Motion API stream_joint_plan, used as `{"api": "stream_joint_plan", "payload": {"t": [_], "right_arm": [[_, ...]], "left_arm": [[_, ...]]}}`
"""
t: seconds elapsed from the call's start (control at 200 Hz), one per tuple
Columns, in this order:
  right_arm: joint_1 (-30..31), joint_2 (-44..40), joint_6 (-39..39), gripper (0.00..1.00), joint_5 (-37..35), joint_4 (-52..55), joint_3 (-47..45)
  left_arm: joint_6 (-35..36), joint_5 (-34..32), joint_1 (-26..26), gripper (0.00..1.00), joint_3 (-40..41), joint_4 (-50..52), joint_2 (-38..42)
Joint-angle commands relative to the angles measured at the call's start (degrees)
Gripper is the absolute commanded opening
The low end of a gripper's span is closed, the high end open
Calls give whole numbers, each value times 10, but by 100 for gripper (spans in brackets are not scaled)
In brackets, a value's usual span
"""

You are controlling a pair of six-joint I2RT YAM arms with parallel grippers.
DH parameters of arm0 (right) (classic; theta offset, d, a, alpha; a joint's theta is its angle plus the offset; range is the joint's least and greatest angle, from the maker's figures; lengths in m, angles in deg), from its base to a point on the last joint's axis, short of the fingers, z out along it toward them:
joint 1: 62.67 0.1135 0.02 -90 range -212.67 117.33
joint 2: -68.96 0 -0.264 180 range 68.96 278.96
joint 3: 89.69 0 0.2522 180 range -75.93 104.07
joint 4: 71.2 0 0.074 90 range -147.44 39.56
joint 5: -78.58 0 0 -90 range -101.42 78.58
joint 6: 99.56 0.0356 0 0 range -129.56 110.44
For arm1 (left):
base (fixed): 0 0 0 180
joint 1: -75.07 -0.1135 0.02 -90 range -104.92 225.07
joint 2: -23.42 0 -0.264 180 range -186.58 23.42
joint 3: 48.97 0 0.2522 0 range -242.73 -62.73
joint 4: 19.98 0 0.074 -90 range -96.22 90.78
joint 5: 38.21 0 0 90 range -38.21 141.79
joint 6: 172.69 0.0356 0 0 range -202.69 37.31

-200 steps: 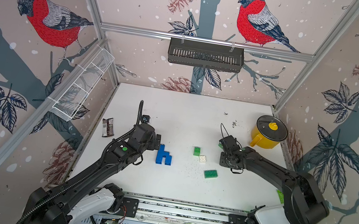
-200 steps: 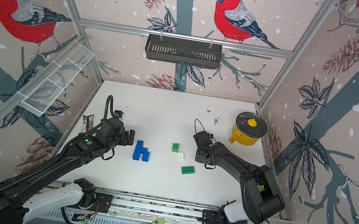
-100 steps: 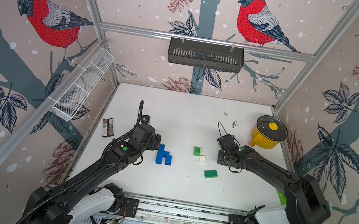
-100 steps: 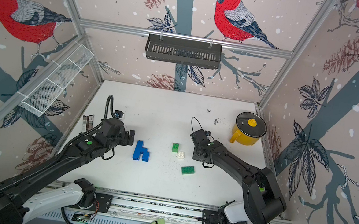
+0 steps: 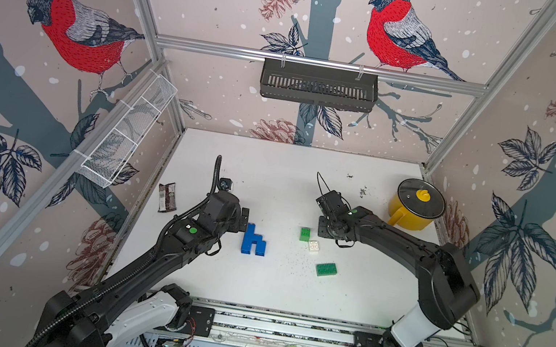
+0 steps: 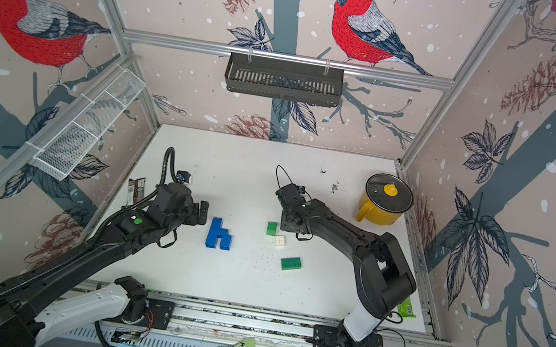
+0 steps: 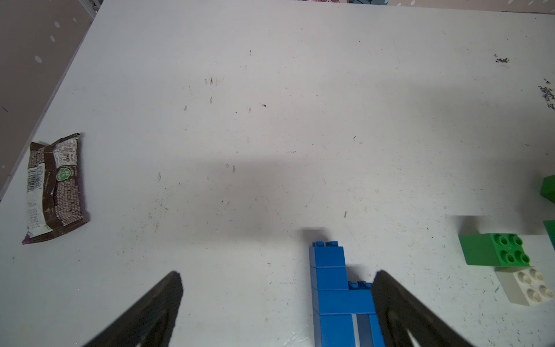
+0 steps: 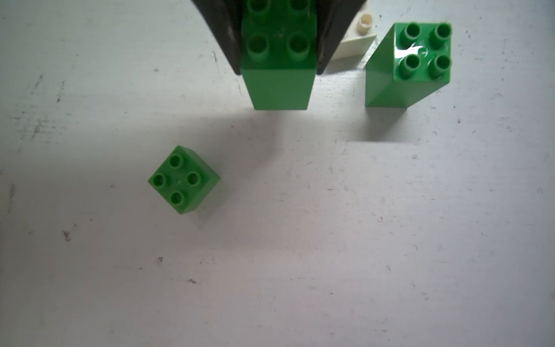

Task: Assemble the letter h with lego
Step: Pick up the lego brick from the center of the board, then place the lego brick at the center of the board.

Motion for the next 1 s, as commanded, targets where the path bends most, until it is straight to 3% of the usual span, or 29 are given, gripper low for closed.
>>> {"api": "stream_joint_plan", "payload": {"t": [0.0, 0.76, 0.995], "right_arm": [[0, 14, -5, 29, 0, 2, 8], [1, 46, 9, 33, 15, -14, -2], [5, 44, 15, 41, 10, -13, -2]], "left_arm": [[-3, -6, -1, 98, -1, -3, 3], [-3, -2, 0, 98, 0, -3, 1], [-2, -2, 0, 98, -1, -3, 0]]}}
